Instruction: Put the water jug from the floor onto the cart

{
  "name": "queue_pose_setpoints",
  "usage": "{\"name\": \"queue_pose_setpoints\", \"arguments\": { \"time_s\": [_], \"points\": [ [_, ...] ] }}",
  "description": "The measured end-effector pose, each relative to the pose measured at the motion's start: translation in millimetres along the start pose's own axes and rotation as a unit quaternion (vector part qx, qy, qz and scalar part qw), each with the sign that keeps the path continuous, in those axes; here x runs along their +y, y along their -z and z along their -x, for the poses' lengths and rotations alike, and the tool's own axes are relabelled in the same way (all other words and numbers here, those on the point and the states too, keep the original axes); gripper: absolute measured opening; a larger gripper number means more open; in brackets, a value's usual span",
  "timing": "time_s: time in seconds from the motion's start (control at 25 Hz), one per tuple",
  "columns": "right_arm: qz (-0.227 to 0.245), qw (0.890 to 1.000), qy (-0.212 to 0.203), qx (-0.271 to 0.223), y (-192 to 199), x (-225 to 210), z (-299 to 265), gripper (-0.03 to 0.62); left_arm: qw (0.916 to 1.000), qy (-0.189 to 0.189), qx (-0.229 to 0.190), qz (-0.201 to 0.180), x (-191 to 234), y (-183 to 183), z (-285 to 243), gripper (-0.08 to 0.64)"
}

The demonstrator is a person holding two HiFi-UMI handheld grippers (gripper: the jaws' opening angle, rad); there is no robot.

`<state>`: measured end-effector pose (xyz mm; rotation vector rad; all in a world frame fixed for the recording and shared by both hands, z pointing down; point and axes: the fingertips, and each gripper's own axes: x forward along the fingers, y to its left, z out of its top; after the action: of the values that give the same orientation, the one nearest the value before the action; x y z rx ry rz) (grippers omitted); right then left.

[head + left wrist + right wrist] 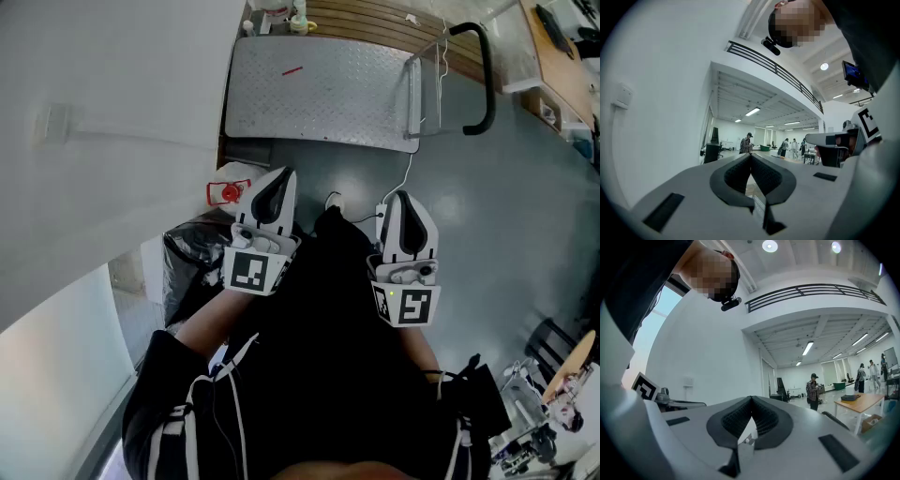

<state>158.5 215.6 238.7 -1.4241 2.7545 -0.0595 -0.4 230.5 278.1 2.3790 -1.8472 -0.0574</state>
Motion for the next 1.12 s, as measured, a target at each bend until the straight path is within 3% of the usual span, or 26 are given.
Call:
{"name": "queue_pose_setpoints", "arguments": {
  "time_s": [0.28,0.44,0.68,0.92,1.12],
  "points": [
    [-0.005,1.0,-0.018,-0.003,7,-8,1,0.017,0.9995,-0.03,-0.013,-0.001,6,-3,2,0.018],
    [-0.018,0.999,-0.035,0.017,26,-26,0,0.018,0.9994,-0.035,0.007,-0.006,-3,6,-11,0.018],
    [-0.029,0.997,-0.075,0.004,27,-57,7,0.018,0.998,-0.048,0.035,-0.02,-28,17,-32,0.018],
    [-0.032,0.997,-0.061,-0.042,10,-77,13,0.018,0.9955,-0.064,0.069,0.011,-44,45,-30,0.018],
    [-0.038,0.997,-0.054,-0.038,10,-76,0,0.018,0.9951,-0.043,0.085,0.025,-45,60,-38,0.018]
  ]
}}
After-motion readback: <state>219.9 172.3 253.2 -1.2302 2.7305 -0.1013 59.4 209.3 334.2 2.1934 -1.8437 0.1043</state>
